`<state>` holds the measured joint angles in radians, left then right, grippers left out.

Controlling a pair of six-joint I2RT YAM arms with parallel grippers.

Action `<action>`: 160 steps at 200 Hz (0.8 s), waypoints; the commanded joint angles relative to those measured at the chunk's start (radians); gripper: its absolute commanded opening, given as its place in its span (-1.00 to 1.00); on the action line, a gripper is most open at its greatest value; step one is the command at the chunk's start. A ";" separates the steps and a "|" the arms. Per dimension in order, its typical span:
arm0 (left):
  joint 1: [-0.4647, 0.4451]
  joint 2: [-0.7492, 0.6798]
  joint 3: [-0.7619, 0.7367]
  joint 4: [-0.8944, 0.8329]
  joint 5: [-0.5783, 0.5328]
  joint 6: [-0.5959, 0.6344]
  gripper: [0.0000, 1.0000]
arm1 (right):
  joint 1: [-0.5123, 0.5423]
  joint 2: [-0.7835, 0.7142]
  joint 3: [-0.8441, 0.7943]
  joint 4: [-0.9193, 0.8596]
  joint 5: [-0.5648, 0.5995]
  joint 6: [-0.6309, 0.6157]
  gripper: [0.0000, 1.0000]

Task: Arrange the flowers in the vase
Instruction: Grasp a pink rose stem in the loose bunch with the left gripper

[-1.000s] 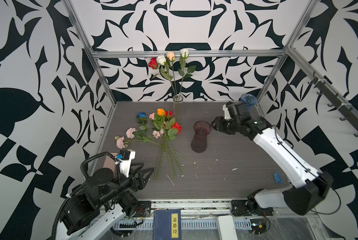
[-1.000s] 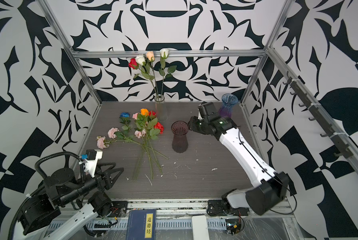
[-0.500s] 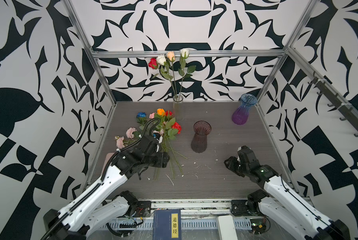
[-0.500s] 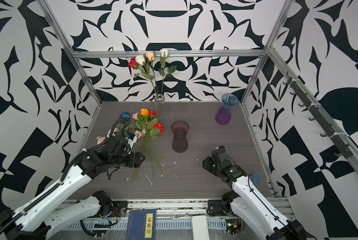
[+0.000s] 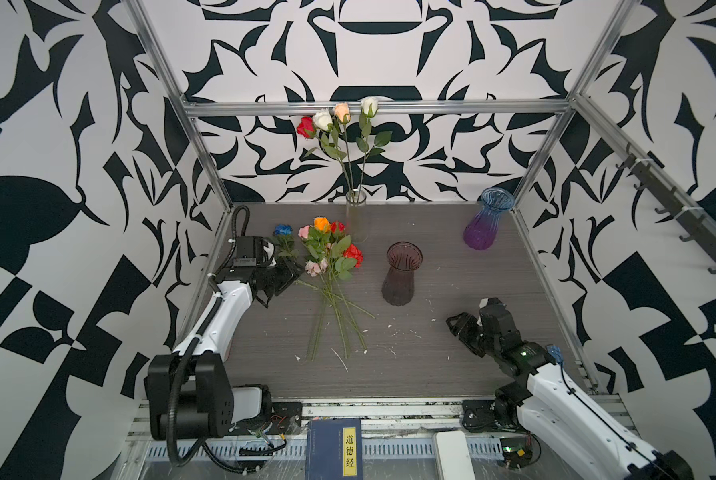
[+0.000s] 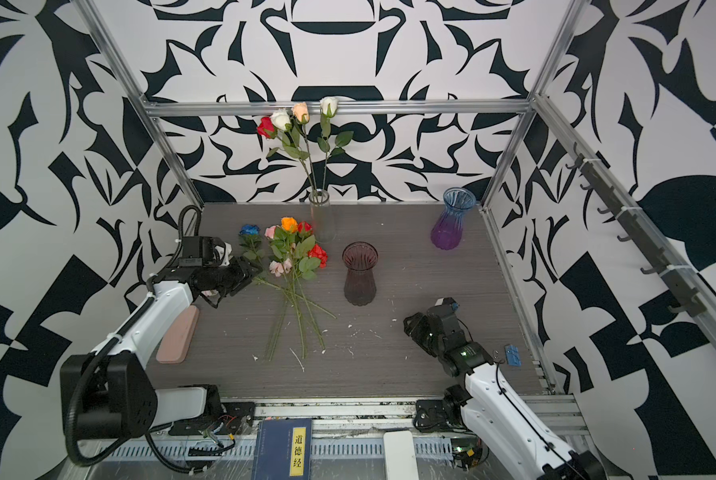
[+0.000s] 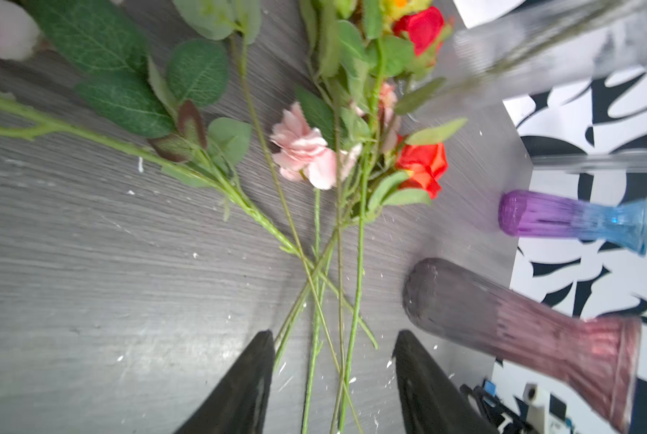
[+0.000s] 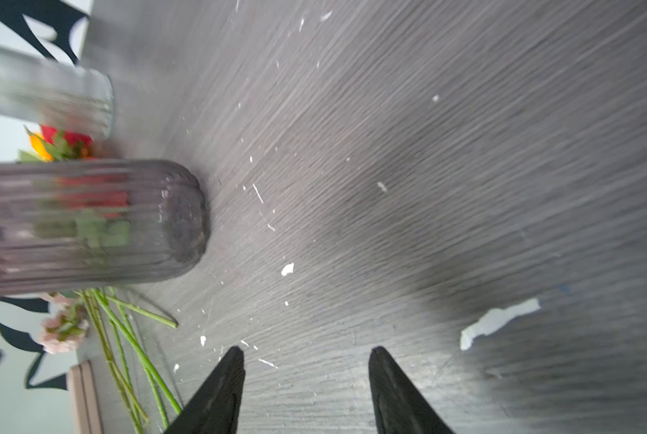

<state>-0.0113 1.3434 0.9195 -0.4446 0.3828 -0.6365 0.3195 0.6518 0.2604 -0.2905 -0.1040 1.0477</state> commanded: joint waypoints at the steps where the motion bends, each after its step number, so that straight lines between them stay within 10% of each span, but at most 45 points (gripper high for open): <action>1: 0.015 0.063 0.014 0.049 0.009 -0.049 0.12 | -0.044 -0.050 -0.036 0.031 -0.028 0.043 0.11; 160: 0.014 0.392 0.146 0.070 -0.123 -0.105 0.14 | -0.105 0.043 -0.044 0.108 -0.105 0.025 0.09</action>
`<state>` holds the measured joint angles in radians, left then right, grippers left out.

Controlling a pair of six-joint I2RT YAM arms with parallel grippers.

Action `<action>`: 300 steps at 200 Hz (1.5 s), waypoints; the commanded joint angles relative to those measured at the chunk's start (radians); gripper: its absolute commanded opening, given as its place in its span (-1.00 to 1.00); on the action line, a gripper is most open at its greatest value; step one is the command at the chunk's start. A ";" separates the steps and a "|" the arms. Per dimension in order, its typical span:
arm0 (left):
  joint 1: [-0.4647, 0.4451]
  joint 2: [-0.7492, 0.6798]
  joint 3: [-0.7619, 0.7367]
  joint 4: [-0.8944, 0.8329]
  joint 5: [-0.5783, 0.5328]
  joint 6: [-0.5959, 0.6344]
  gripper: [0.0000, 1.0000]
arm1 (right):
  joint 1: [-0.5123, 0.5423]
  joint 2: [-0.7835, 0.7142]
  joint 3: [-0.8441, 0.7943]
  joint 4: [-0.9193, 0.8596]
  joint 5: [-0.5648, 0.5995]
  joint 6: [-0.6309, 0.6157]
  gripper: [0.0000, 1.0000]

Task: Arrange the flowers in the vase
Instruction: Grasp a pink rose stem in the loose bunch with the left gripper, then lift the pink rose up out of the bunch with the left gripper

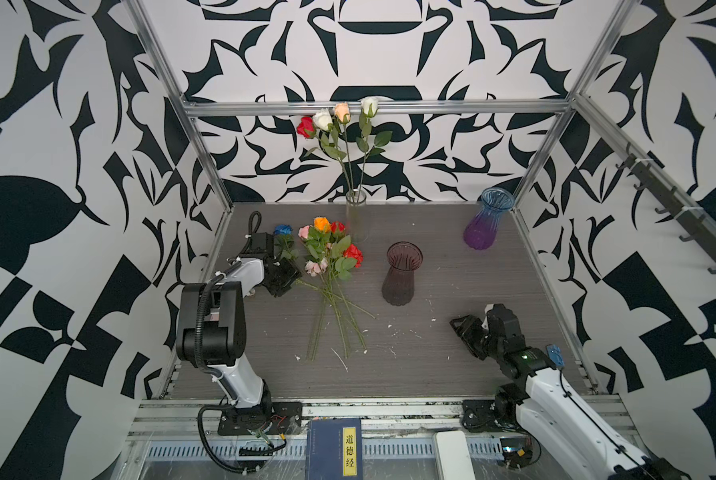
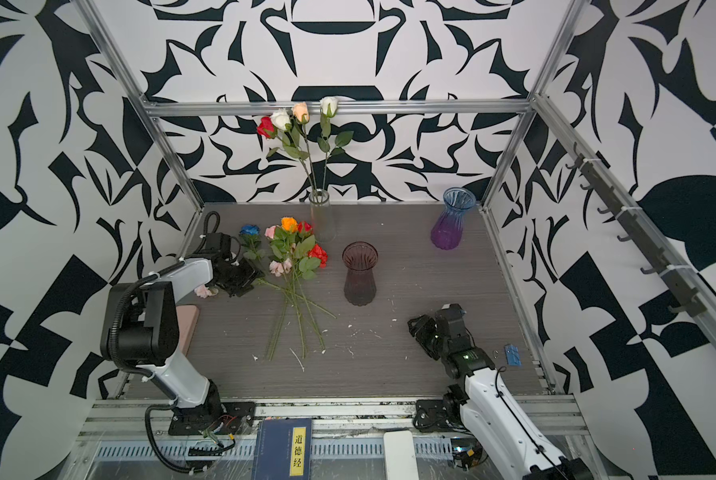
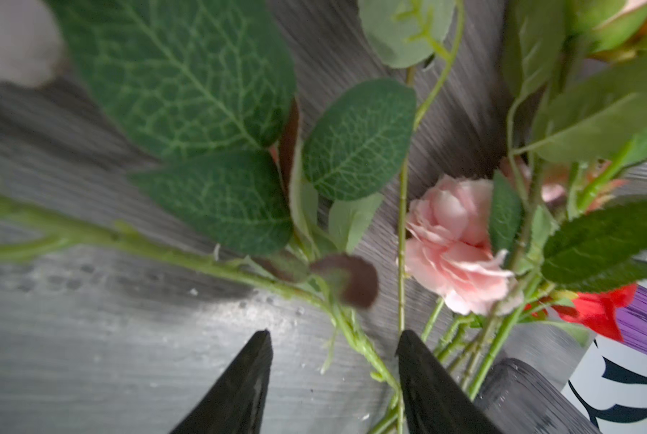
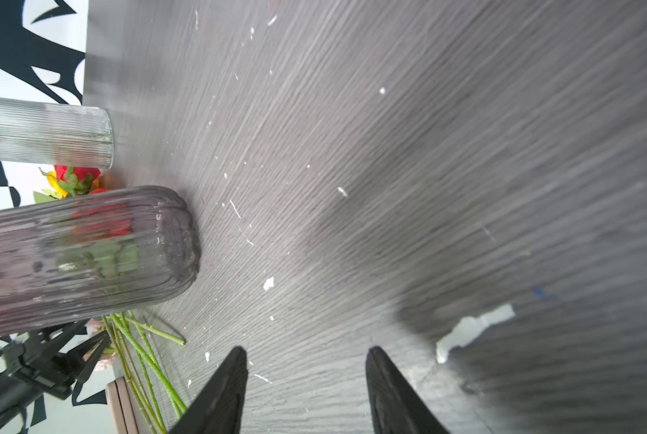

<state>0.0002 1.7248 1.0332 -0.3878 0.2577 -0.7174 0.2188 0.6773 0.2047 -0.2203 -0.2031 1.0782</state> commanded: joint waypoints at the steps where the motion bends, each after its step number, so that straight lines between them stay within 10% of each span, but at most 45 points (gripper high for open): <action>1: 0.004 0.009 0.032 0.014 0.004 -0.025 0.14 | -0.004 0.017 0.012 0.037 -0.005 -0.005 0.09; 74: -0.052 -0.102 0.019 0.024 0.042 -0.061 0.13 | -0.004 0.031 0.009 0.050 -0.008 -0.003 0.08; 220: -0.173 0.135 0.190 0.045 0.097 -0.091 -0.08 | -0.010 0.020 0.000 0.058 -0.017 -0.004 0.08; 300: -0.181 0.128 0.158 0.075 0.117 -0.111 -0.56 | -0.017 0.007 -0.003 0.055 -0.023 -0.005 0.08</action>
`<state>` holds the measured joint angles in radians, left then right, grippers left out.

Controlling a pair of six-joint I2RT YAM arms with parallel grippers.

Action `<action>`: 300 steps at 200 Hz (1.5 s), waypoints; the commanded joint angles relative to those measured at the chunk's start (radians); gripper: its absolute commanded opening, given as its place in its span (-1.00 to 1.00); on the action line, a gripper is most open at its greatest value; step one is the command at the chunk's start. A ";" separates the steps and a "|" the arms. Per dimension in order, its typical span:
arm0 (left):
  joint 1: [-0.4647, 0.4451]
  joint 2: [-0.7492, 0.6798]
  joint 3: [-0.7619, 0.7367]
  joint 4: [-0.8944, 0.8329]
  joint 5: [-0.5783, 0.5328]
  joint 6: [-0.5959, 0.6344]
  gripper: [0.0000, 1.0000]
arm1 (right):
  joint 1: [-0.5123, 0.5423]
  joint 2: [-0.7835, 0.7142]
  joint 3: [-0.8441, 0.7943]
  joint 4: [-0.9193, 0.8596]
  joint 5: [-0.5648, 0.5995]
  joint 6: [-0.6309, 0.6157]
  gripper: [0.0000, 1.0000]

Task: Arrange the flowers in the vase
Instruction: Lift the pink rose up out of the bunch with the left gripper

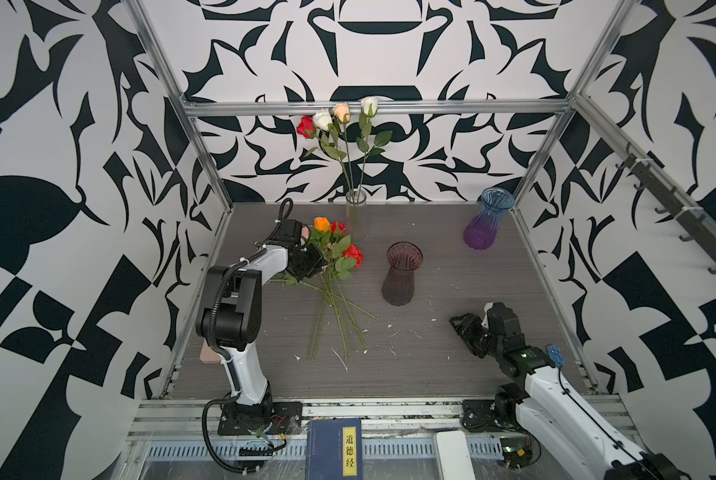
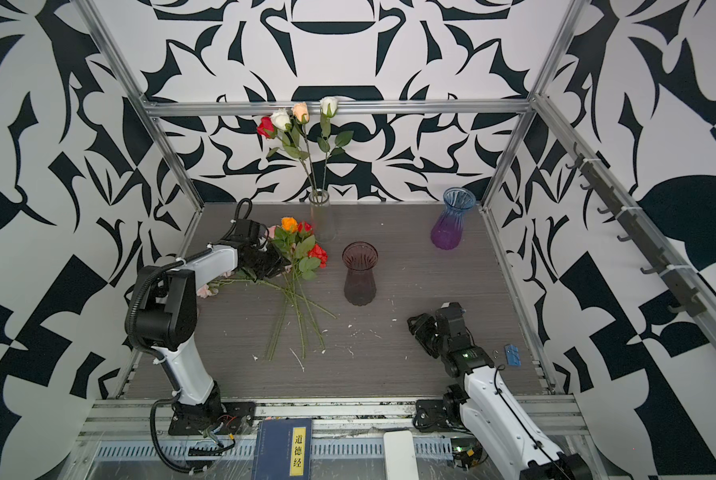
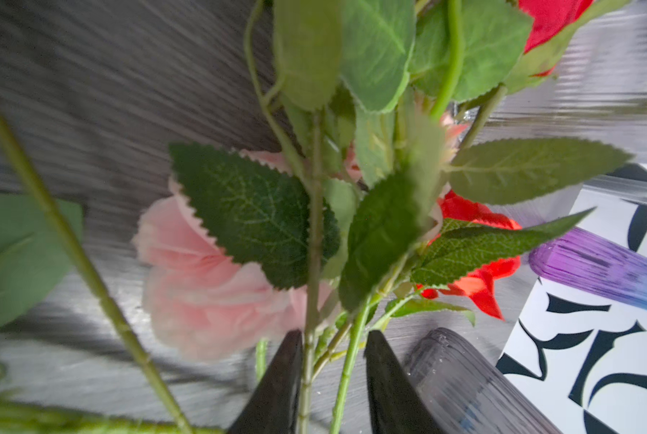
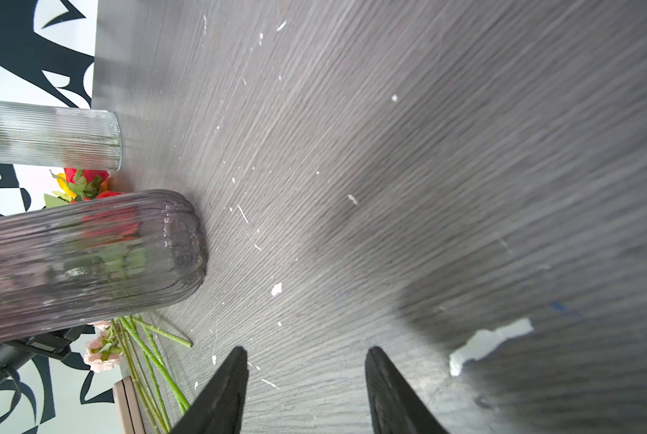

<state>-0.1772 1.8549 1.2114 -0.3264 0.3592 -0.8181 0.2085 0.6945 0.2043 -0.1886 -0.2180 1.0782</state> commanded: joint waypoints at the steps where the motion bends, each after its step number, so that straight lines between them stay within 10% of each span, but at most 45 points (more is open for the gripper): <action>1: -0.003 -0.002 -0.021 0.014 0.016 -0.010 -0.57 | -0.006 -0.010 -0.002 0.023 -0.008 -0.006 0.08; 123: -0.001 -0.068 -0.062 0.047 0.026 -0.022 -1.00 | -0.009 -0.027 -0.001 0.008 -0.004 -0.004 0.08; 300: -0.004 -0.949 -0.059 0.024 -0.074 -0.027 -1.00 | -0.014 -0.023 0.012 -0.007 -0.033 -0.040 0.07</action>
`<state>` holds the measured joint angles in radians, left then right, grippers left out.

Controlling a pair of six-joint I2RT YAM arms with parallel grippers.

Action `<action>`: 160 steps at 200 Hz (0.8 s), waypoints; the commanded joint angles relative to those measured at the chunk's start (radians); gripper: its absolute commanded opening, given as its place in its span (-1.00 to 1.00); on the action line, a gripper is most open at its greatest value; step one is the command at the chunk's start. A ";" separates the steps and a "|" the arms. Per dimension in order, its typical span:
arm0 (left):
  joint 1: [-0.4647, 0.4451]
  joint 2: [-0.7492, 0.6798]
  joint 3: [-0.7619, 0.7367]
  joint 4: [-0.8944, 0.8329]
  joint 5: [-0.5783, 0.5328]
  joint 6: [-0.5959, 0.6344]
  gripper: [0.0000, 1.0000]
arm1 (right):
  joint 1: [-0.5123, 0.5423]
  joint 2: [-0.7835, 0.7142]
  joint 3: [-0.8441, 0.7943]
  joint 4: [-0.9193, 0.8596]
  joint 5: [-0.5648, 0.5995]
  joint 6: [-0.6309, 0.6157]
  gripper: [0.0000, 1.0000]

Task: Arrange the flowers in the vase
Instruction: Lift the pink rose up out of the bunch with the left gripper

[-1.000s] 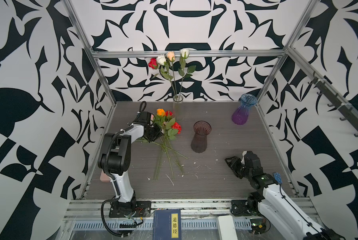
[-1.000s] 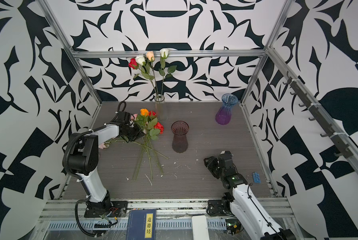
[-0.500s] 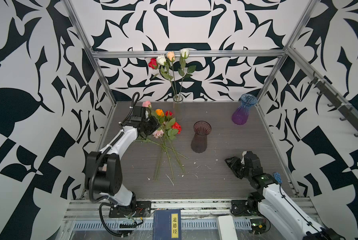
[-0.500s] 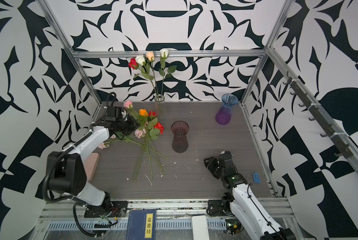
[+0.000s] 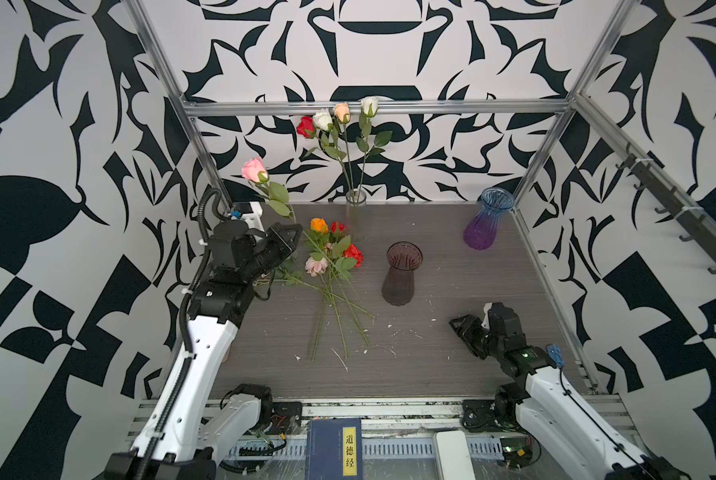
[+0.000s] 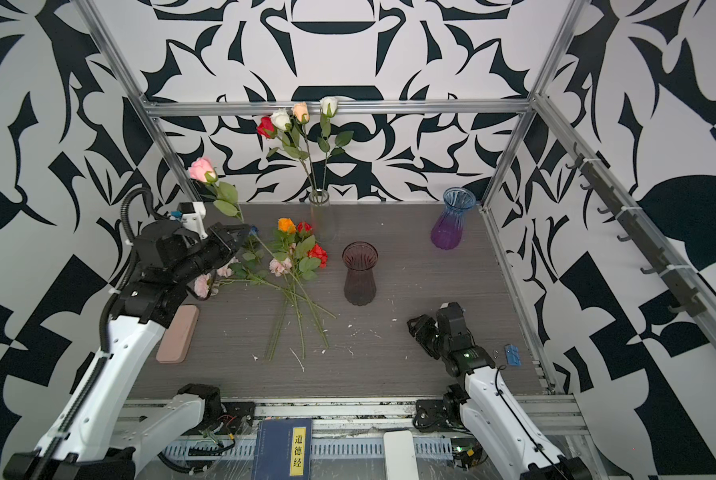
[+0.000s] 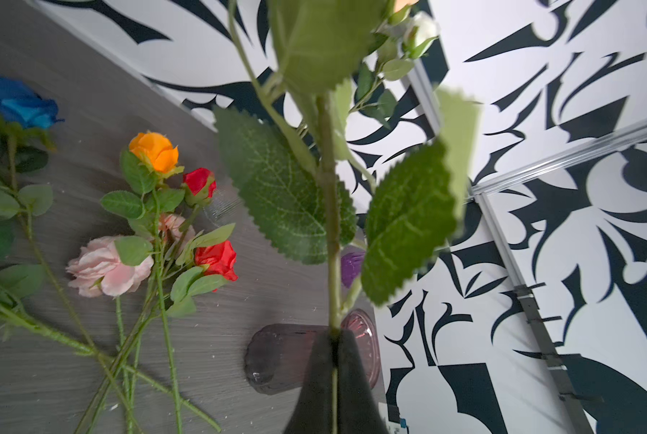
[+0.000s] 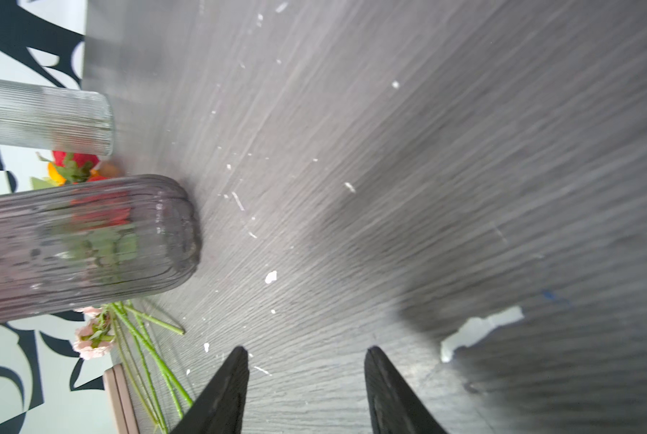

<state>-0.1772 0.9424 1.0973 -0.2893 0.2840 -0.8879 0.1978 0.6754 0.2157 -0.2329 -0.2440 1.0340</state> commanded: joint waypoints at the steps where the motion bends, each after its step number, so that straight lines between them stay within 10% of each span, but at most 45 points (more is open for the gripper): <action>1: -0.004 -0.038 0.059 -0.015 0.003 0.045 -1.00 | -0.003 -0.003 0.001 0.038 -0.008 0.004 0.07; 56: -0.012 -0.028 0.090 0.120 0.138 0.064 -1.00 | -0.003 0.111 0.013 0.099 -0.032 -0.009 0.05; 160: -0.326 0.286 0.224 0.556 -0.091 0.350 -1.00 | -0.003 0.092 -0.003 0.076 -0.010 -0.003 0.05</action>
<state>-0.4782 1.1625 1.2247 0.1352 0.2485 -0.6205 0.1978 0.7811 0.2096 -0.1555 -0.2665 1.0389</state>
